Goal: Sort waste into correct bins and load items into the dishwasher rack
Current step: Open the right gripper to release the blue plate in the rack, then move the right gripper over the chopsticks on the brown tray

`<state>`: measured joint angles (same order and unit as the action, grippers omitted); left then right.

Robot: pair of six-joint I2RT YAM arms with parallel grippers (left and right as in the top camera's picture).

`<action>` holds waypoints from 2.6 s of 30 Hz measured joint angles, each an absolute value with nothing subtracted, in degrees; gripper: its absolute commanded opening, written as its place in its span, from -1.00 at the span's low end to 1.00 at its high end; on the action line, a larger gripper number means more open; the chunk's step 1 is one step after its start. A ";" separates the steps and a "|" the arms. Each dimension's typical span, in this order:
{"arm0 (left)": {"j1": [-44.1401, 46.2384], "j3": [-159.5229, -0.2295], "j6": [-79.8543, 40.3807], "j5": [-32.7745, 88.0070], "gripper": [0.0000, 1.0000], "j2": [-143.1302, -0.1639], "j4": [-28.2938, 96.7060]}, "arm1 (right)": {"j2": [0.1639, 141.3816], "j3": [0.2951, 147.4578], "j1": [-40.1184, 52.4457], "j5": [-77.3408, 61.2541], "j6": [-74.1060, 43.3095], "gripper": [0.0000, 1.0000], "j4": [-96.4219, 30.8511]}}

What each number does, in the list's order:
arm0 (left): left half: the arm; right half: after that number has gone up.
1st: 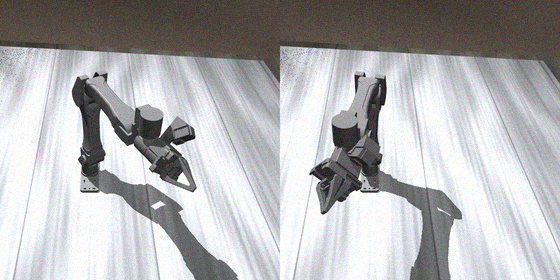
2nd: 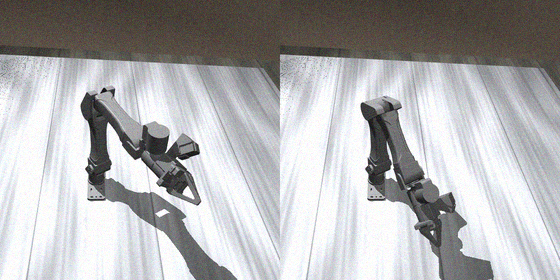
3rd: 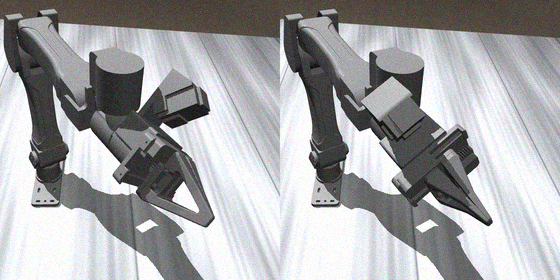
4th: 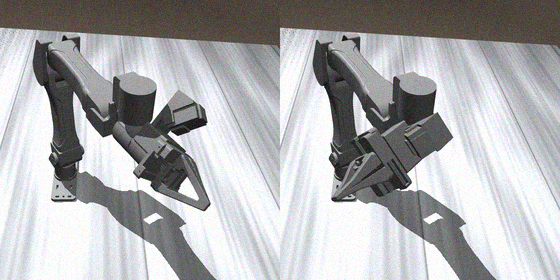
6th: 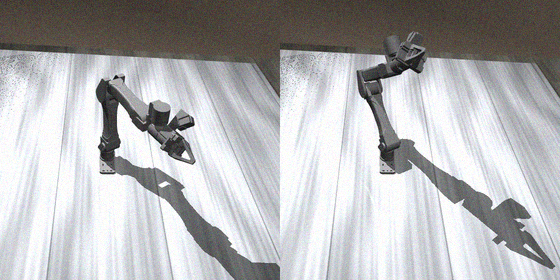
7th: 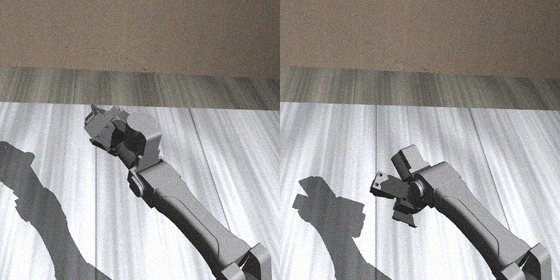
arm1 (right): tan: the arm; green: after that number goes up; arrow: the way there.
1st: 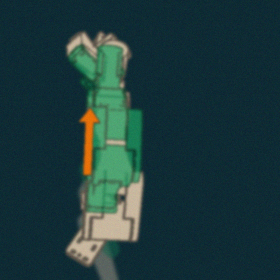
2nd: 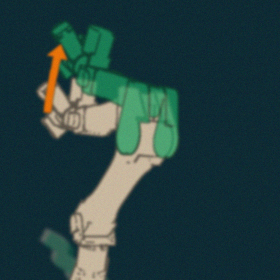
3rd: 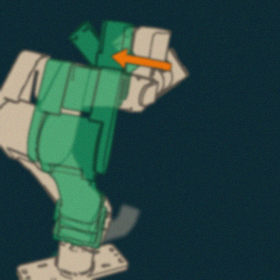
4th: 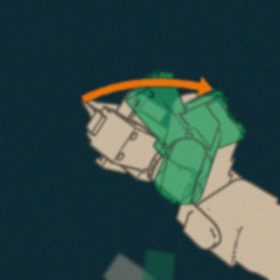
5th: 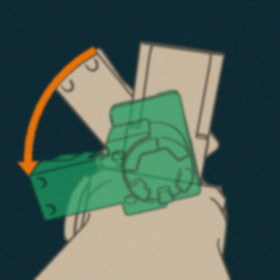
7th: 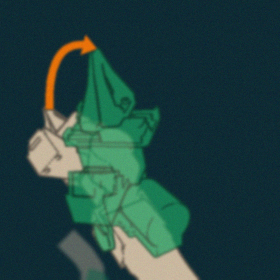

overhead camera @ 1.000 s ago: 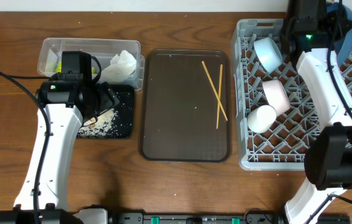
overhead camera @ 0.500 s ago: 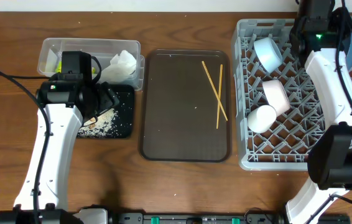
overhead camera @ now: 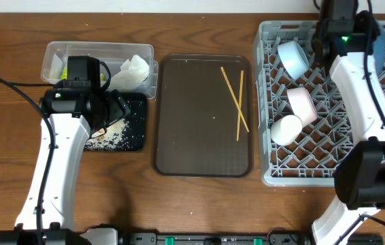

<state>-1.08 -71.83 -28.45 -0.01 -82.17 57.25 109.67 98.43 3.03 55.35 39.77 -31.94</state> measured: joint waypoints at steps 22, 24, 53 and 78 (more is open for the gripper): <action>-1.08 -71.83 -28.45 -0.01 0.80 -82.17 57.28 | 110.19 97.76 4.36 44.25 27.38 0.41 -34.87; -1.08 -71.83 -28.45 -0.01 0.79 -82.17 57.28 | 110.06 97.76 4.36 43.97 26.98 0.47 -34.11; -1.08 -71.83 -28.45 -0.01 0.79 -82.17 57.25 | 96.82 97.82 16.78 0.16 -2.63 0.87 -42.76; -1.08 -71.83 -28.45 -0.01 0.80 -82.17 57.25 | 119.77 97.78 25.76 1.80 -7.38 -0.21 -48.60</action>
<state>-1.08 -71.83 -28.45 -0.01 -82.17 57.25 119.77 97.78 25.76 1.80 -7.38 -48.60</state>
